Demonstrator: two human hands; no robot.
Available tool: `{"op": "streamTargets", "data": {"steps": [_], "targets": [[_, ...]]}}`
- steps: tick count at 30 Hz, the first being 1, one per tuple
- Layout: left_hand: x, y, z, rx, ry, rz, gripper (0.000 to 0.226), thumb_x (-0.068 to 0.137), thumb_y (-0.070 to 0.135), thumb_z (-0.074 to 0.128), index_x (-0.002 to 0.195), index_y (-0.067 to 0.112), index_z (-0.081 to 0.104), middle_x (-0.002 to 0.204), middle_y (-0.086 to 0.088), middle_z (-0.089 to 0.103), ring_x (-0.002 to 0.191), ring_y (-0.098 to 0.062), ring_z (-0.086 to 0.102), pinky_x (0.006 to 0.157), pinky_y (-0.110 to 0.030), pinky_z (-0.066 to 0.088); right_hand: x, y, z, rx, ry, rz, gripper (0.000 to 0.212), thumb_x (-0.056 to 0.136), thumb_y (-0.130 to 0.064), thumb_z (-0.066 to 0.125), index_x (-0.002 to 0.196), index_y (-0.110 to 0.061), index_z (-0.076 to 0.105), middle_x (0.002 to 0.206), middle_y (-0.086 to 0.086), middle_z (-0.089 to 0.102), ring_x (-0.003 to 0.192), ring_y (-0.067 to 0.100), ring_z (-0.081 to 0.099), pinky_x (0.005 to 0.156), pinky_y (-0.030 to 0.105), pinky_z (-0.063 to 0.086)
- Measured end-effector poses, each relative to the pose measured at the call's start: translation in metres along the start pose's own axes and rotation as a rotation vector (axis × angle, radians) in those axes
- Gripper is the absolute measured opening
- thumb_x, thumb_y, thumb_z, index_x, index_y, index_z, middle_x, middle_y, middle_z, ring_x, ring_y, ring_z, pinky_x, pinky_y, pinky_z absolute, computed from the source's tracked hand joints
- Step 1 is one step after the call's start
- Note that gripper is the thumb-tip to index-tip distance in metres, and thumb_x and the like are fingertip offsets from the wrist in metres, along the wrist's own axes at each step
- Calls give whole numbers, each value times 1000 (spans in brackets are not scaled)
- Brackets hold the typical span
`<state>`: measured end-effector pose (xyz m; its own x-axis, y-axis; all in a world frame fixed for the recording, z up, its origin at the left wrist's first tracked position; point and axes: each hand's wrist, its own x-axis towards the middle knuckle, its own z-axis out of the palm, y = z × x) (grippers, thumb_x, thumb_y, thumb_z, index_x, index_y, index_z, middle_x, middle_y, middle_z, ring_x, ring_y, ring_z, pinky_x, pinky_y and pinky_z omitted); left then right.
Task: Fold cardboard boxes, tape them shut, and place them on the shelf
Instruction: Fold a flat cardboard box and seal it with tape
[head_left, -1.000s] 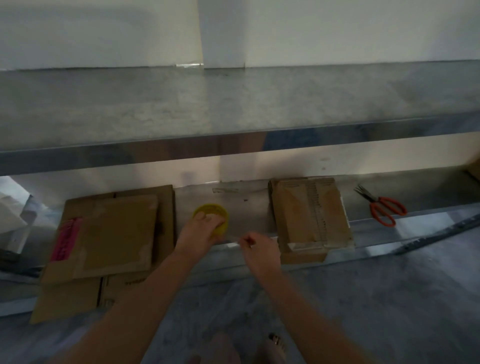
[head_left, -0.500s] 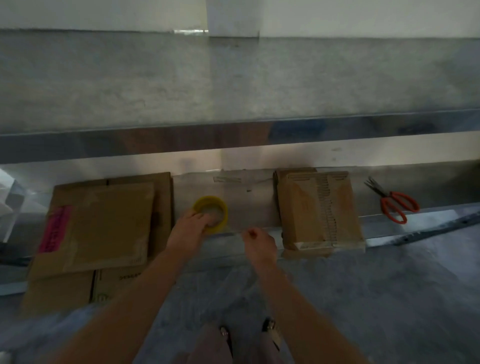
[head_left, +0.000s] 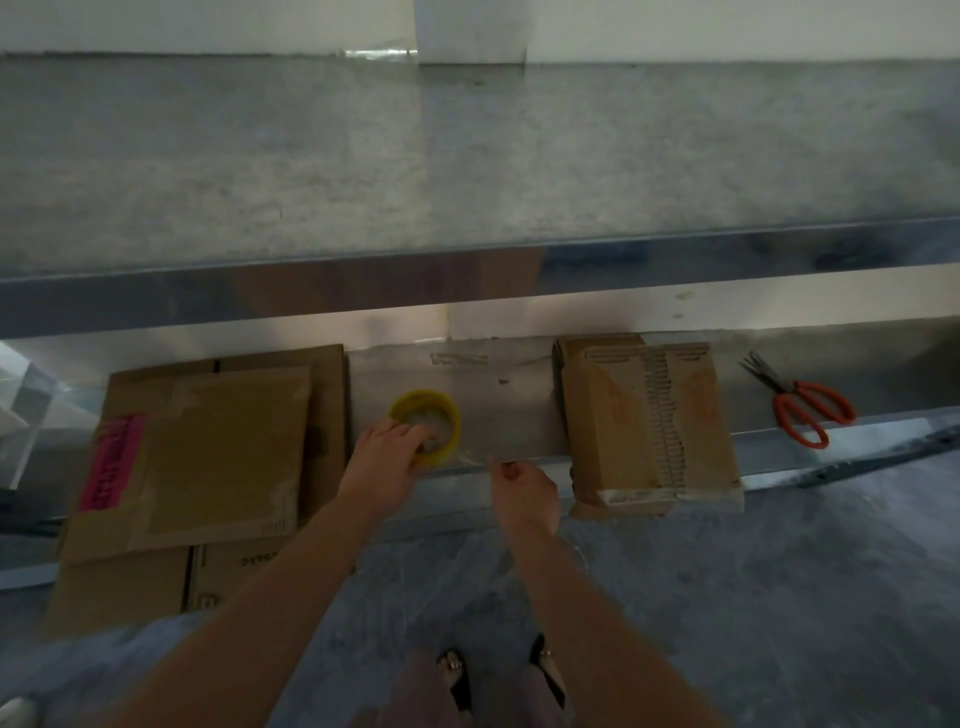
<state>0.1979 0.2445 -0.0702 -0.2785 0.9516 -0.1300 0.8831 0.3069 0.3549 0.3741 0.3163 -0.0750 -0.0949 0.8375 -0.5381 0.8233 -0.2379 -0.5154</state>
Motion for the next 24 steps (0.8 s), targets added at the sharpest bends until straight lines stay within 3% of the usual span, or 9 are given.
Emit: {"op": "streamTargets", "data": {"steps": [4,6,9,12,16,18,21,24], "targets": [[-6,4,-7,-21,15,28,53,85,33,62,135,21,49,132,-4,53,125,-28,46,102,-41,37,-14,3,-7,-68,-15,-108,36,97,-49,46,99,-20,66,100,2,67,99,24,63,76,32,46],[-12,7,-10,23,77,72,59,85,45,49,137,18,48,138,-6,49,131,-29,42,106,-42,35,-27,5,-12,-182,37,-332,29,96,-44,49,105,-20,63,108,0,64,107,22,59,84,33,48],[-20,22,-16,134,163,189,64,87,50,39,140,14,45,146,-5,43,141,-27,29,118,-35,12,-43,9,-22,-352,248,-749,40,91,-44,57,122,-18,61,124,3,62,121,26,55,97,40,51],[-25,53,-20,130,207,239,64,90,49,36,142,11,43,150,-7,39,143,-30,25,120,-41,12,-50,10,-51,-420,394,-939,52,92,-46,47,139,-23,52,144,6,51,138,29,41,115,44,31],[-33,108,-12,68,221,269,64,93,51,37,147,17,34,151,-4,38,141,-23,29,117,-37,16,-46,29,-105,-513,442,-985,57,96,-48,39,146,-23,44,151,8,43,146,29,29,118,47,15],[-34,138,-4,37,207,265,64,93,53,36,147,18,36,149,-4,40,138,-24,37,116,-36,21,-38,50,-132,-517,429,-954,56,96,-48,38,146,-23,43,153,7,40,147,28,24,118,50,20],[-36,183,15,-93,183,220,68,92,59,30,151,25,25,157,4,25,144,-16,21,116,-32,13,-20,88,-174,-503,413,-840,56,96,-48,41,148,-28,39,157,3,33,149,27,19,119,51,24],[-46,222,33,-288,299,73,61,95,50,38,147,19,33,153,3,31,140,-11,24,115,-30,19,-4,127,-209,-345,358,-742,56,97,-47,47,148,-29,36,156,3,33,146,28,24,116,47,30]]}}
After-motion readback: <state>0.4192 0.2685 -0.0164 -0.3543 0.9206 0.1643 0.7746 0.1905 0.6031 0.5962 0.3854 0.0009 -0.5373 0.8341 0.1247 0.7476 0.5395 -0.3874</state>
